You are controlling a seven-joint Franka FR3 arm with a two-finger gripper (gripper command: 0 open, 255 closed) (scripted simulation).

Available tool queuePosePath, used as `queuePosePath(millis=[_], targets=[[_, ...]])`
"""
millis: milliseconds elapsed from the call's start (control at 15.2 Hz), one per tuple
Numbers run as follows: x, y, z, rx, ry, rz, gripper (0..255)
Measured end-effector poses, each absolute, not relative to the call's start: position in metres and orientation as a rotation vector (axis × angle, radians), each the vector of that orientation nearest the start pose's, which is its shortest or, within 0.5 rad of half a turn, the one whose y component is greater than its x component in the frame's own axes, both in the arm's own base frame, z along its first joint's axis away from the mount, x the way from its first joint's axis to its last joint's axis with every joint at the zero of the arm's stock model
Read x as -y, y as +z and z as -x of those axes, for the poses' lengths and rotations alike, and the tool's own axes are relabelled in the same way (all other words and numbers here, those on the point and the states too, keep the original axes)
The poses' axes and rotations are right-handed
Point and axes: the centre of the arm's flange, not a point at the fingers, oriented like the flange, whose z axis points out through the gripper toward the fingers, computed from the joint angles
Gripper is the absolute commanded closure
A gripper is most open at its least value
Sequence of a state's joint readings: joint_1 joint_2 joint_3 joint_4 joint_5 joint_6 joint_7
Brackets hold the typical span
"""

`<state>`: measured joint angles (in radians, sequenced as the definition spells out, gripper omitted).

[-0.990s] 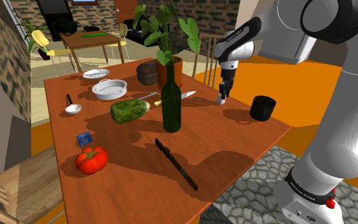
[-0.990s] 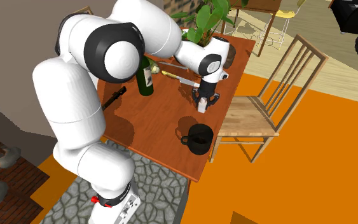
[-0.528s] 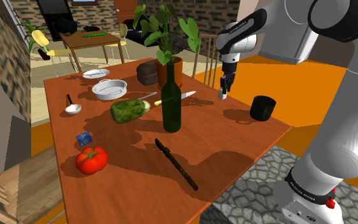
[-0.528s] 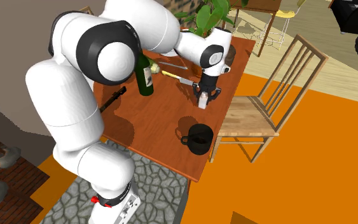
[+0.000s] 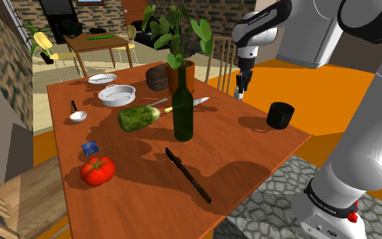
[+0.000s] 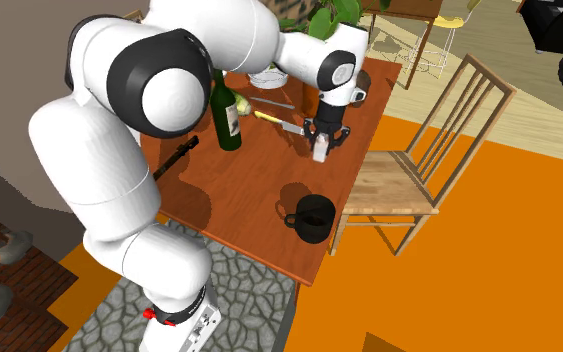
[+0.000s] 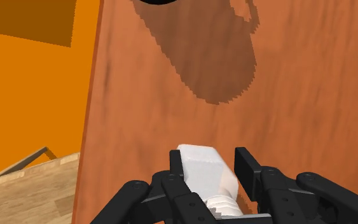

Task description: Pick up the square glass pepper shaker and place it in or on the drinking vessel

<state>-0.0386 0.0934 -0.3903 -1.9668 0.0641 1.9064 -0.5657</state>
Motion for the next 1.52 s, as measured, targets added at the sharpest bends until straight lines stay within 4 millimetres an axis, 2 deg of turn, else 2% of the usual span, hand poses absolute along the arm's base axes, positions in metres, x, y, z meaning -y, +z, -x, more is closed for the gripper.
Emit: queuePosePath(millis=[1122, 1254, 1518], targets=[[0.225, 0.505, -0.513, 0.168, 0.179, 3.042, 255], [0.227, 0.508, -0.497, 0.168, 0.179, 3.041, 255], [0.235, 0.513, -0.449, 0.166, 0.179, 3.041, 255]])
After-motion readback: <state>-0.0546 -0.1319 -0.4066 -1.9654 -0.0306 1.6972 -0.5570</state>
